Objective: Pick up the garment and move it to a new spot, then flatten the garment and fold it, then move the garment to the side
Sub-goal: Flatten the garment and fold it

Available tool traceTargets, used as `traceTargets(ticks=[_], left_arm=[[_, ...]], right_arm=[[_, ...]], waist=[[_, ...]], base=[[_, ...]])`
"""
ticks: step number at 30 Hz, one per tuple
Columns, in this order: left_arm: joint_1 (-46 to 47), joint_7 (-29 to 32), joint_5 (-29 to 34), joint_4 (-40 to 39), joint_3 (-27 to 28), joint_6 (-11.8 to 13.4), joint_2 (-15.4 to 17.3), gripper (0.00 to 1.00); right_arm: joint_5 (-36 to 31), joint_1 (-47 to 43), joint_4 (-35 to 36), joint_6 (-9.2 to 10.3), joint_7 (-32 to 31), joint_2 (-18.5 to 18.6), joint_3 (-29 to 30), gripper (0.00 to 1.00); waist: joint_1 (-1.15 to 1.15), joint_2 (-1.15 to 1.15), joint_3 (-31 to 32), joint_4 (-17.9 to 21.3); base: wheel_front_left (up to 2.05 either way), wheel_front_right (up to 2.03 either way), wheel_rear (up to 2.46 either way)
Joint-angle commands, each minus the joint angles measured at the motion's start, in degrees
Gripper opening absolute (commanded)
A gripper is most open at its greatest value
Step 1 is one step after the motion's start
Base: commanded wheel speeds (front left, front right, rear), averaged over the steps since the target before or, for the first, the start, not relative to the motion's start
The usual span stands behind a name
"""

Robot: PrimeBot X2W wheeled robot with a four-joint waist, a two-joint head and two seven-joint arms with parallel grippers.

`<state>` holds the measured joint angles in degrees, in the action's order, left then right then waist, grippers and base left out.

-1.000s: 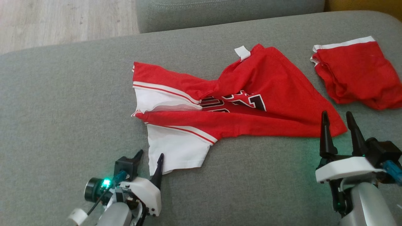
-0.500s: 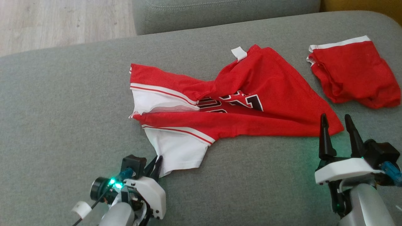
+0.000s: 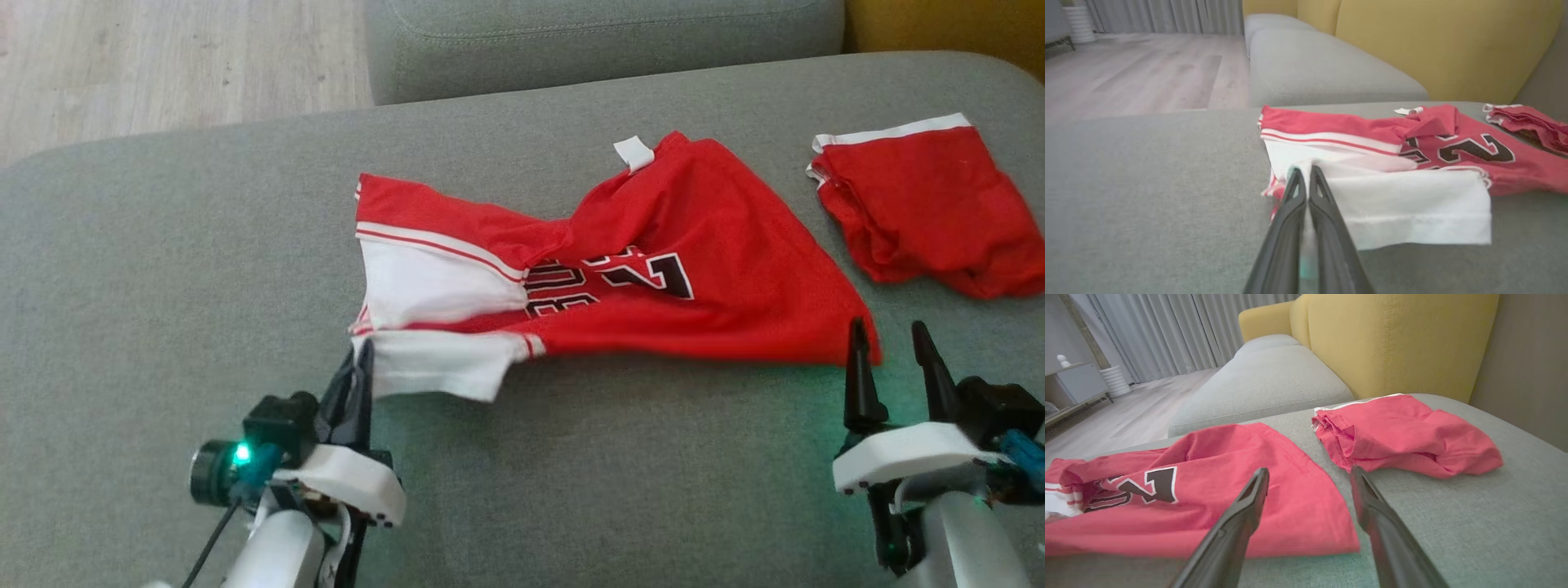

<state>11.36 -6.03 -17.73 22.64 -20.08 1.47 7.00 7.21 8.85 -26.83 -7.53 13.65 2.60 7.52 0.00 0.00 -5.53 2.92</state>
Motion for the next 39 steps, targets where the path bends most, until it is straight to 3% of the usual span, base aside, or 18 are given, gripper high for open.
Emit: traceTargets(ticks=[1,15,27,28,29,30,39], left_arm=[[2.29,-1.04,-0.18,-2.04,2.45,0.51,1.12,0.0],[3.52,-5.49,-0.61,-3.15,3.73,2.11,1.2,0.0],[4.24,-6.36,-0.91,-2.51,2.86,1.92,0.95,0.0],[4.28,-6.43,-0.95,-2.42,2.86,1.92,0.98,0.0],[4.31,-6.5,-0.99,-2.32,2.86,1.95,1.01,0.0],[4.34,-6.56,-1.03,-2.24,2.86,1.98,1.04,0.0],[4.77,-6.83,-1.53,-1.98,3.28,2.26,1.71,0.0]], right_arm=[[-0.45,2.24,1.31,0.04,0.1,0.28,-1.04,1.0],[-2.1,5.46,-6.83,0.04,-4.85,0.28,3.52,1.0],[1.17,7.36,-16.05,0.04,-8.5,0.28,-2.6,1.0],[1.27,7.5,-16.53,0.04,-8.74,0.28,-3.16,0.92],[1.37,7.66,-16.9,0.04,-8.9,0.28,-3.73,0.36],[1.39,7.8,-17.11,0.04,-8.87,0.28,-4.17,0.0],[2.62,10.29,-13.85,0.04,-5.14,0.28,-4.73,0.0]], waist=[[0.0,0.0,-0.01,-0.1],[0.0,0.0,-1.9,-1.84],[0.0,0.0,-2.99,-2.87],[0.0,0.0,-2.98,-2.88],[0.0,0.0,-2.95,-2.88],[0.0,0.0,-2.93,-2.88],[0.0,0.0,-1.81,-2.42]], base=[[0.0,0.0,0.0],[0.0,0.0,0.0],[0.0,0.0,0.0],[0.0,0.0,0.0],[0.0,0.0,0.0],[0.0,0.0,0.0],[0.0,0.0,0.0]])
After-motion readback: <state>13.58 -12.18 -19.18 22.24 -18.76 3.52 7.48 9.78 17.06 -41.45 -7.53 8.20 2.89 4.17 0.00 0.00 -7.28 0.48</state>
